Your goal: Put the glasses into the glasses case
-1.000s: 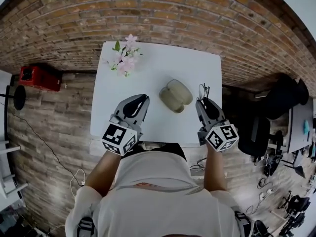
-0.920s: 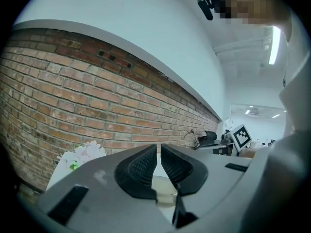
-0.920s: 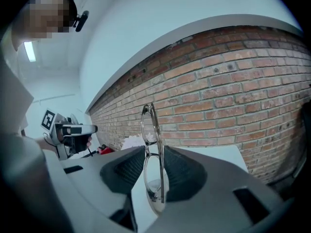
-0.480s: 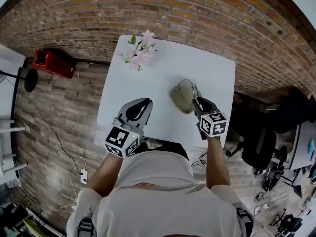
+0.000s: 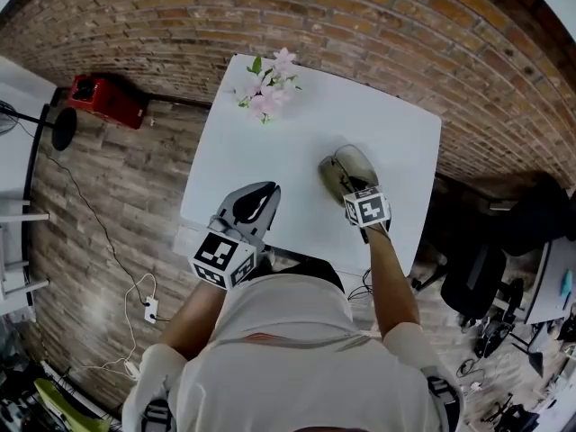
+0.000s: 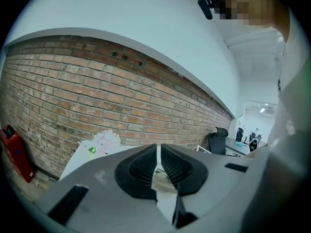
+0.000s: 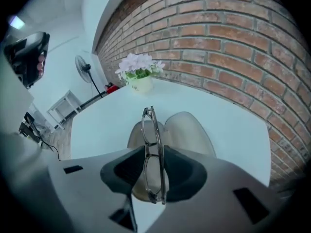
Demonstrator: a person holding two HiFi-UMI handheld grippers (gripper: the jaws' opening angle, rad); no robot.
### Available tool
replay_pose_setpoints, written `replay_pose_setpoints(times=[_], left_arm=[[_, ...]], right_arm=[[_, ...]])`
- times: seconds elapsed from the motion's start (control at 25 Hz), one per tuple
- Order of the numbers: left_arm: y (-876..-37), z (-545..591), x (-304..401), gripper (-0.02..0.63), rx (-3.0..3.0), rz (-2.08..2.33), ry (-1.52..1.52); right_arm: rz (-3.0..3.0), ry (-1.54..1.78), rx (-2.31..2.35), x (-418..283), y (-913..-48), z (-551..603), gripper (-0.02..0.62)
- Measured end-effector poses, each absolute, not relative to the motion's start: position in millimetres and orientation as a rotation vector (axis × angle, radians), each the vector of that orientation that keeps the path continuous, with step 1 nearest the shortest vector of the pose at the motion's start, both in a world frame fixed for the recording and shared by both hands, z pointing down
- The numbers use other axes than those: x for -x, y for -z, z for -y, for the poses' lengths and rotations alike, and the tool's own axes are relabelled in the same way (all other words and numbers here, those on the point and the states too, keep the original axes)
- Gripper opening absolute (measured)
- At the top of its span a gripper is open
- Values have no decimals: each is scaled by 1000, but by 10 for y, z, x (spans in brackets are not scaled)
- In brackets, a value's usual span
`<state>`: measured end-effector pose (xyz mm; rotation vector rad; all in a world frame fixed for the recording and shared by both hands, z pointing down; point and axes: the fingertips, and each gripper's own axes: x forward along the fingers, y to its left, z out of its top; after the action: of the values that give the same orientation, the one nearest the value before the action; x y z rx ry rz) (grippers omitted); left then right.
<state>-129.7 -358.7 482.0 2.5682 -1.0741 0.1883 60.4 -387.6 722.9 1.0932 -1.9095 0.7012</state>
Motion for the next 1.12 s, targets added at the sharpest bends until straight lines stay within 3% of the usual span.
replay_pose_setpoints(times=[0.52,0.64,0.72,0.8,1.12], left_arm=[[-4819,3686,1264,34,-2573,1083,-198],[-4819,3706,1276,35,-2570,1086,-195],[-4805,3724,1275,34,-2573,1085,-189],[-4782,3742,1262,34,-2581,1080,-179],[-4608,3805,1063,35,-2643,1024,-121]], right_arm=[[1830,-765,-1101,-568,-7460,3918,183],[1863,-786,-1109,-543,-7400,3937,203],[1910,-808,-1123,-529,-7286,3950,255],[1967,-824,-1172,-565,-7084,3974,256],[2194,-720,-1476,-973,-5880,4022,129]])
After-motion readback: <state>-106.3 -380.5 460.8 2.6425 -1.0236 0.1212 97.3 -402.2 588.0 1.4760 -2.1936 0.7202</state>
